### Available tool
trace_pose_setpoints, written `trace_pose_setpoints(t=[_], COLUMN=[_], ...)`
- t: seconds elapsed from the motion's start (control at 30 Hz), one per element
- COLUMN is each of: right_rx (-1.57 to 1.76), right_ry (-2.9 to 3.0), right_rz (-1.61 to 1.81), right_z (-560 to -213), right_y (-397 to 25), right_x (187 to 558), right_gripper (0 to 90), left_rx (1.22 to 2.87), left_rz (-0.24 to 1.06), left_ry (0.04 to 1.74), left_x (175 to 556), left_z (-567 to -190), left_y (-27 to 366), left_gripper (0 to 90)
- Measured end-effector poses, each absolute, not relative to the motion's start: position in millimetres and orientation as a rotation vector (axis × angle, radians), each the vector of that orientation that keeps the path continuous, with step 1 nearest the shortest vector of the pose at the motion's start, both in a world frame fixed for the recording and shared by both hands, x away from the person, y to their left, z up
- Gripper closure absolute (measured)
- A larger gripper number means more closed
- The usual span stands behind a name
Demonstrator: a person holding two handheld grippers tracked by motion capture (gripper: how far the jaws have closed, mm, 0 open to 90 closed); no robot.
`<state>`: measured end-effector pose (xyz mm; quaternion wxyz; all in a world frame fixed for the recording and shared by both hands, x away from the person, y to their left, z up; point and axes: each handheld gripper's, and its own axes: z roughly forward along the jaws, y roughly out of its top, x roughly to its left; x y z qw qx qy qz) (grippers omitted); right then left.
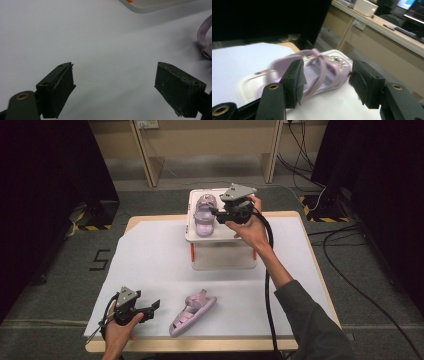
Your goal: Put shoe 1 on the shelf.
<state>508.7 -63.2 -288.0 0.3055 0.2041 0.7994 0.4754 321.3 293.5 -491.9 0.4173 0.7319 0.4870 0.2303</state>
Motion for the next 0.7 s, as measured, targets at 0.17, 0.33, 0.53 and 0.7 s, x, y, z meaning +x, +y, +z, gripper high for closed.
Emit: trace_pose_setpoints(t=[0.17, 0.33, 0.53, 0.7], right_rx=[0.514, 0.508, 0.515, 0.511], right_ry=[2.147, 2.206, 2.204, 2.208], right_rz=[1.316, 1.384, 1.457, 1.526], right_z=[-293, -310, -325, -337], right_y=[-72, -79, -86, -87], right_x=[482, 457, 437, 419], right_gripper=[44.2, 43.6, 42.7, 41.2], left_rx=[1.840, 1.843, 1.845, 1.847], left_rz=[0.579, 0.580, 0.579, 0.577], left_ry=[1.225, 1.225, 1.227, 1.231], left_x=[321, 321, 321, 322], left_z=[-492, -493, -493, -493], left_y=[293, 293, 293, 293], left_gripper=[14.9, 14.9, 14.9, 14.9])
